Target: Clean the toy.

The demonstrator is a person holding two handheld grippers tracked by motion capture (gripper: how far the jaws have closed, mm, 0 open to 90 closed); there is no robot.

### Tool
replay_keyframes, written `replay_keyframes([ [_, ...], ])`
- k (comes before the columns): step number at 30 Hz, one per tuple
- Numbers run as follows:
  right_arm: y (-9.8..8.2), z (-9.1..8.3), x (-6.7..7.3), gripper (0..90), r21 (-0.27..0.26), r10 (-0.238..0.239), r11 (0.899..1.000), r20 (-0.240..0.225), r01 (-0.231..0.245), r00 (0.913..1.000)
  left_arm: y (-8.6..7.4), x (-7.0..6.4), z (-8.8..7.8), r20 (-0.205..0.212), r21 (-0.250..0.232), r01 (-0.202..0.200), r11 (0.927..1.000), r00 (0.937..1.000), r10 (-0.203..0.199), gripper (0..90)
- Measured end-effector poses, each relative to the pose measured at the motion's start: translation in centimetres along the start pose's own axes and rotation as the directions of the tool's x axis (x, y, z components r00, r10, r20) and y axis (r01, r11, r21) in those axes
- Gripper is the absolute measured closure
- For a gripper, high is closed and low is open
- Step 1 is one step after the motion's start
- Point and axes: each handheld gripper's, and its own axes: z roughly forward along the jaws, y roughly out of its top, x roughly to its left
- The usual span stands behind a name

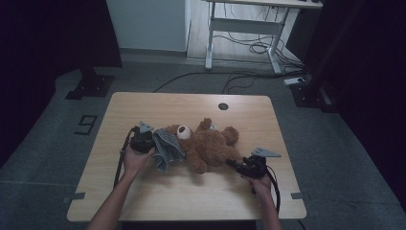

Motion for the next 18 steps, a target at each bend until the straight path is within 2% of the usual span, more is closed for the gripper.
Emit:
replay_keyframes([
  [5,0.0,0.0,0.0,55.8,0.0,0.001,1.0,0.0,-0.001,1.0,-1.5,0.8,0.2,0.02,0.015,0.042,0.999,0.9989,-0.042,81.5],
  [7,0.0,0.0,0.0,55.7,-0.001,0.002,1.0,0.001,-0.002,1.0,-1.1,1.1,-0.7,0.025,-0.021,0.056,0.9982,0.9982,-0.055,81.5],
  [12,0.0,0.1,-0.1,55.8,0.0,0.003,1.0,0.001,-0.003,1.0,2.2,0.6,-3.8,0.054,-0.133,0.051,0.9898,0.9976,-0.044,81.6],
  [15,0.0,0.0,-0.1,55.8,0.001,0.002,1.0,0.001,-0.002,1.0,4.2,-0.4,-4.4,0.073,-0.165,0.022,0.9861,0.9973,-0.01,81.6],
  [18,0.0,0.0,-0.1,55.7,0.001,0.003,1.0,0.002,-0.003,1.0,5.8,-1.8,-3.9,0.091,-0.174,-0.001,0.9847,0.9957,0.018,81.6],
])
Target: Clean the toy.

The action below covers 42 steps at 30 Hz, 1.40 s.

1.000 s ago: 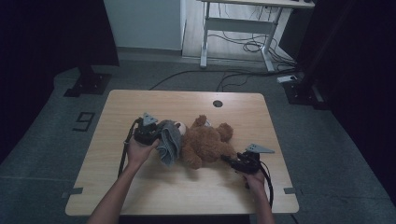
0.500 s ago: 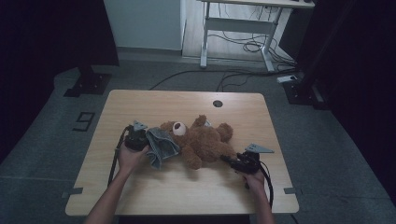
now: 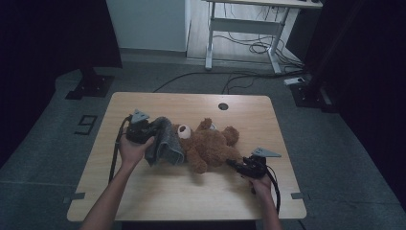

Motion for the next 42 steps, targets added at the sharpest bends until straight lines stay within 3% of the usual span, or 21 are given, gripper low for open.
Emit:
replay_keyframes([
  [4,0.0,0.0,0.0,55.7,0.0,0.0,1.0,0.0,0.0,1.0,1.2,-1.7,1.9,0.016,0.014,-0.025,0.9996,0.9996,0.024,81.5],
  [7,0.0,-0.1,0.0,55.8,0.003,-0.003,1.0,-0.002,0.003,1.0,1.4,-2.6,3.9,0.037,0.062,-0.042,0.9972,0.9985,0.04,81.3],
  [9,0.0,0.0,-0.1,55.8,0.0,-0.001,1.0,-0.004,0.001,1.0,1.1,-2.8,5.2,0.037,0.101,-0.053,0.9935,0.9981,0.049,81.1],
  [12,0.0,-0.1,-0.1,55.7,0.004,-0.002,1.0,-0.005,0.002,1.0,0.2,-2.4,6.0,0.048,0.111,-0.025,0.9935,0.9987,0.02,81.4],
  [16,-0.1,0.1,-0.1,55.7,0.016,0.009,1.0,-0.005,-0.009,0.9999,-1.3,-1.4,5.6,0.083,0.125,0.016,0.9921,0.9962,-0.026,82.2],
  [22,-0.1,0.3,-0.1,55.8,0.033,0.016,0.999,0.027,-0.017,0.9995,-3.7,-1.4,4.3,0.116,0.081,0.059,0.995,0.9909,-0.068,82.9],
  [25,-0.2,0.5,-0.2,55.9,0.049,0.027,0.998,0.049,-0.029,0.9984,-4.6,-1.8,3.9,0.113,0.057,0.059,0.9966,0.9915,-0.065,83.0],
  [29,-0.2,0.6,-0.5,55.6,0.061,0.044,0.997,0.058,-0.048,0.9973,-4.9,-2.7,3.5,0.079,0.048,0.016,0.9987,0.9967,-0.02,83.3],
  [32,-0.1,0.3,-0.3,51.1,0.061,0.029,0.998,0.043,-0.031,0.9987,-5.1,-2.6,3.5,0.083,0.045,0.035,0.9984,0.9958,-0.038,83.4],
  [39,1.3,-2.1,0.3,34.4,-0.034,0.037,0.999,0.015,-0.036,0.9992,-5.7,-2.7,3.1,0.099,0.038,0.046,0.9982,0.9938,-0.05,83.4],
  [42,1.9,-2.7,0.7,30.1,-0.051,0.03,0.998,0.011,-0.03,0.9995,-5.9,-2.8,2.8,0.106,0.036,0.042,0.9984,0.9933,-0.046,83.5],
])
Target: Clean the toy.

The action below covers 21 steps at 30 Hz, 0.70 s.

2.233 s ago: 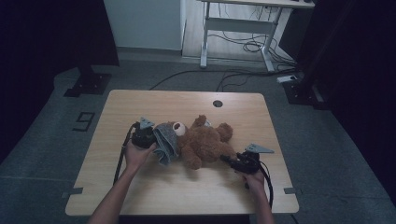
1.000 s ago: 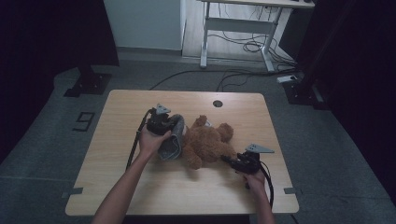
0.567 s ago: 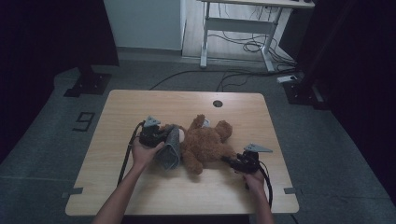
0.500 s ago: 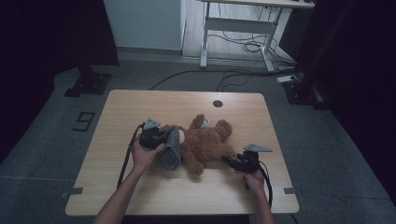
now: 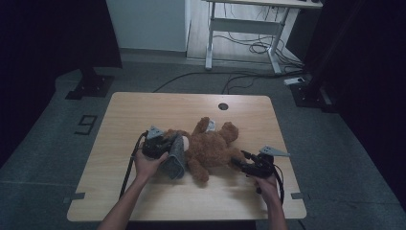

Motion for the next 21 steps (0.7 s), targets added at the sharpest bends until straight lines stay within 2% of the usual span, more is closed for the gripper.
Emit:
replay_keyframes([
  [3,1.0,-0.2,0.6,26.2,-0.014,0.001,1.0,-0.003,-0.001,1.0,-0.2,-0.2,-0.3,0.002,0.0,-0.01,1.0,1.0,0.01,83.4],
  [5,1.5,0.4,1.0,24.2,0.0,-0.004,1.0,-0.004,0.004,1.0,-0.4,-0.2,-0.4,0.006,-0.003,-0.007,1.0,1.0,0.007,83.4],
  [9,1.8,3.3,1.7,21.2,0.073,-0.027,0.997,0.002,0.027,0.9996,-0.7,-0.3,-0.6,0.011,-0.007,-0.003,1.0,0.9999,0.003,83.4],
  [12,2.1,5.1,2.1,21.2,0.102,-0.026,0.994,-0.004,0.027,0.9996,-0.8,-0.2,-0.7,0.014,-0.006,-0.002,1.0,0.9999,0.003,83.4],
  [15,1.9,6.5,2.5,26.6,0.156,-0.054,0.986,0.016,0.051,0.9984,-0.8,-0.2,-0.7,0.017,-0.004,0.001,1.0,0.9999,-0.001,83.4],
  [16,1.7,6.8,2.4,27.7,0.172,-0.049,0.984,0.015,0.046,0.9987,-0.8,-0.2,-0.7,0.017,-0.004,0.002,1.0,0.9999,-0.002,83.4],
  [18,1.1,6.9,2.1,31.4,0.171,-0.027,0.985,0.004,0.026,0.9996,-0.9,-0.2,-0.8,0.024,-0.004,0.004,1.0,0.9997,-0.004,83.4],
  [21,0.4,6.8,1.9,37.9,0.178,-0.032,0.983,-0.008,0.033,0.9995,-1.1,-0.3,-0.9,0.03,-0.004,0.006,1.0,0.9995,-0.006,83.4],
])
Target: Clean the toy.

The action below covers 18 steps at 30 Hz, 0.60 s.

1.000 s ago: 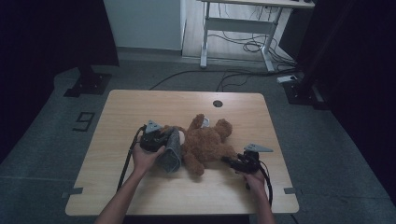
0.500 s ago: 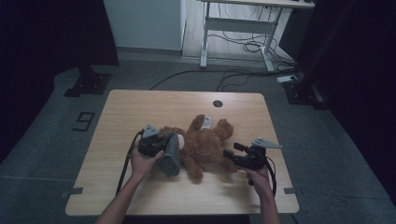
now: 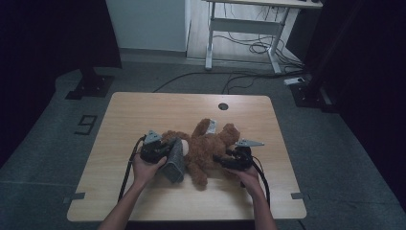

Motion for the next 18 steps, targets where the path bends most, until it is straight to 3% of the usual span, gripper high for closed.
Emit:
replay_keyframes([
  [5,-0.7,0.0,-0.1,50.6,0.01,-0.009,1.0,-0.023,0.009,0.9997,-0.4,-0.3,-0.3,0.008,-0.008,0.003,1.0,1.0,-0.003,83.3],
  [10,-1.7,-0.2,0.4,60.0,-0.012,-0.061,0.998,-0.023,0.061,0.9979,-0.8,-0.6,-1.0,0.022,-0.005,0.0,1.0,0.9998,0.0,83.2],
  [15,-2.4,-0.5,0.7,60.7,-0.025,-0.096,0.995,-0.02,0.096,0.9952,-0.7,-1.3,-1.9,0.022,-0.001,-0.014,0.9999,0.9997,0.014,83.1],
  [18,-2.4,-0.6,0.7,60.7,-0.028,-0.095,0.995,-0.022,0.095,0.9952,0.3,-1.7,-2.6,0.034,-0.013,-0.018,0.9997,0.9993,0.018,82.8],
])
